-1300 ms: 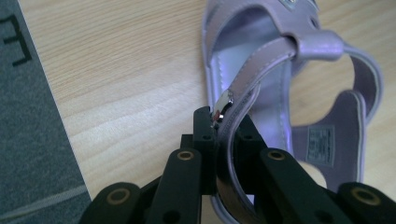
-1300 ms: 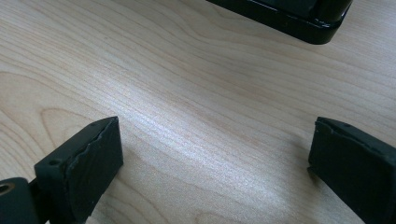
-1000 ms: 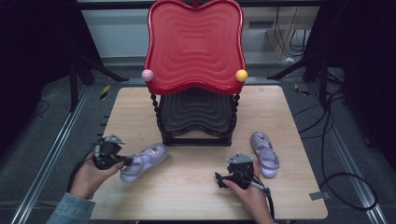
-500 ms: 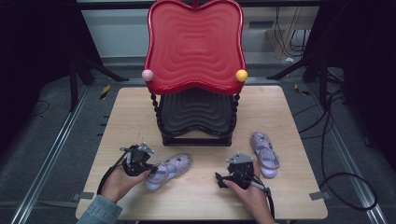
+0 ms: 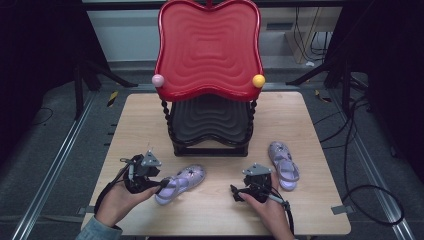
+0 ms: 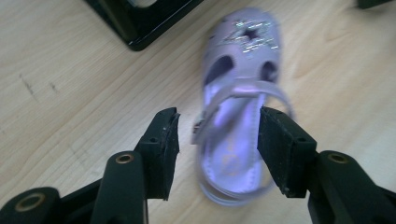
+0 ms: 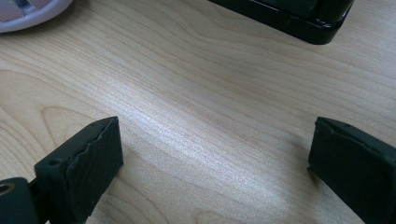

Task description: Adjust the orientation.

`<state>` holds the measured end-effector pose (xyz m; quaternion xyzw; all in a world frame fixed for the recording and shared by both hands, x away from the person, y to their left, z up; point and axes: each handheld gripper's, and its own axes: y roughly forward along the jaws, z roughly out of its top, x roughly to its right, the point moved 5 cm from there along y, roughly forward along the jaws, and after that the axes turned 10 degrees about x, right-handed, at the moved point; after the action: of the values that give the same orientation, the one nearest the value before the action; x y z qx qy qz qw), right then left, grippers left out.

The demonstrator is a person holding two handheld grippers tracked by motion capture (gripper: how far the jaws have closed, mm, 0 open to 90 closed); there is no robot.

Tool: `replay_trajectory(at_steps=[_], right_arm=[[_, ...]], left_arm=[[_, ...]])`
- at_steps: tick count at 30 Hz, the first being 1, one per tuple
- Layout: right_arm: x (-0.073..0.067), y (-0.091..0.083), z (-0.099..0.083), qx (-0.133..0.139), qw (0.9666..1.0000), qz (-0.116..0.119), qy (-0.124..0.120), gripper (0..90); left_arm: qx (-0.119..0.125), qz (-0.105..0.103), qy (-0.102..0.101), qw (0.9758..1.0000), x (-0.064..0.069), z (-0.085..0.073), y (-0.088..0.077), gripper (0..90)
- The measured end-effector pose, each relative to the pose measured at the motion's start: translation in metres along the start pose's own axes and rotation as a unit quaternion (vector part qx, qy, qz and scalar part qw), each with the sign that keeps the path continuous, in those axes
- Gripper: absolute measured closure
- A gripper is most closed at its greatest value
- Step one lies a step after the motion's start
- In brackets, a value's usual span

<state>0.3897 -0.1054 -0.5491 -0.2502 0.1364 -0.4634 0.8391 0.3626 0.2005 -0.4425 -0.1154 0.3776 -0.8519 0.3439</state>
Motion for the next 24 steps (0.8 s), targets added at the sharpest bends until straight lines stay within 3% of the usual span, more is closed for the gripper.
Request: replay_trajectory(at_steps=[3, 8, 18, 24], right_arm=[[0.000, 0.000, 0.000, 0.000, 1.0000, 0.000, 0.000, 3.3], [0.000, 0.000, 0.000, 0.000, 1.0000, 0.000, 0.000, 3.3], [0.000, 0.000, 0.000, 0.000, 1.0000, 0.000, 0.000, 3.3], [0.000, 0.000, 0.000, 0.000, 1.0000, 0.000, 0.000, 3.3]], left_arm=[[-0.011, -0.017, 0.023, 0.9995, 0.015, -0.001, -0.001, 52.8], [-0.034, -0.034, 0.041, 0.9980, 0.027, -0.003, 0.010, 56.7], [-0.092, -0.049, 0.044, 0.9936, 0.029, -0.021, 0.043, 63.3], [-0.096, -0.055, 0.036, 0.9932, 0.027, -0.023, 0.049, 69.6]])
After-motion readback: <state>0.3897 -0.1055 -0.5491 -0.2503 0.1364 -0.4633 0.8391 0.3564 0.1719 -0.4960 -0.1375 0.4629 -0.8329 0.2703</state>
